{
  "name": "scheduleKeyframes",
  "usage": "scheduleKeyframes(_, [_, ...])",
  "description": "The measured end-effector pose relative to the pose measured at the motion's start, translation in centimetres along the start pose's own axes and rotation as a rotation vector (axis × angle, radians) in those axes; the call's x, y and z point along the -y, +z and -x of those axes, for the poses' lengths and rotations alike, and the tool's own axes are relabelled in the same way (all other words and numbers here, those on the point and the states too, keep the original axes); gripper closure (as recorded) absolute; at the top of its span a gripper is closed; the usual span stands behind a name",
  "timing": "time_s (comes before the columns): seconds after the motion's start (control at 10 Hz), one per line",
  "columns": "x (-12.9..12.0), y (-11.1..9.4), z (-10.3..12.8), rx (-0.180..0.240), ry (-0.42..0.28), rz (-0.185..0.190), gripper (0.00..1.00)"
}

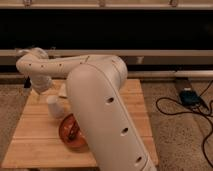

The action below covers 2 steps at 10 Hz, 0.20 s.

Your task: Place the ceramic cup over the eraser

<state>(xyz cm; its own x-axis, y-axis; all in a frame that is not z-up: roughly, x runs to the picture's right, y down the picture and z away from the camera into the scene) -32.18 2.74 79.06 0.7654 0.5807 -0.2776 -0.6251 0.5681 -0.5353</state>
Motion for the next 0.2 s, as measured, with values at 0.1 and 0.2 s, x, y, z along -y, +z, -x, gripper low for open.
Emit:
scheduleKeyframes(0.1, [0.35, -0.45, -0.07, 0.002, 0.002, 0.007, 0.20])
scheduleKeyframes(0.2, [0.38, -0.58, -0.15, -0.001, 0.001, 0.009, 0.20])
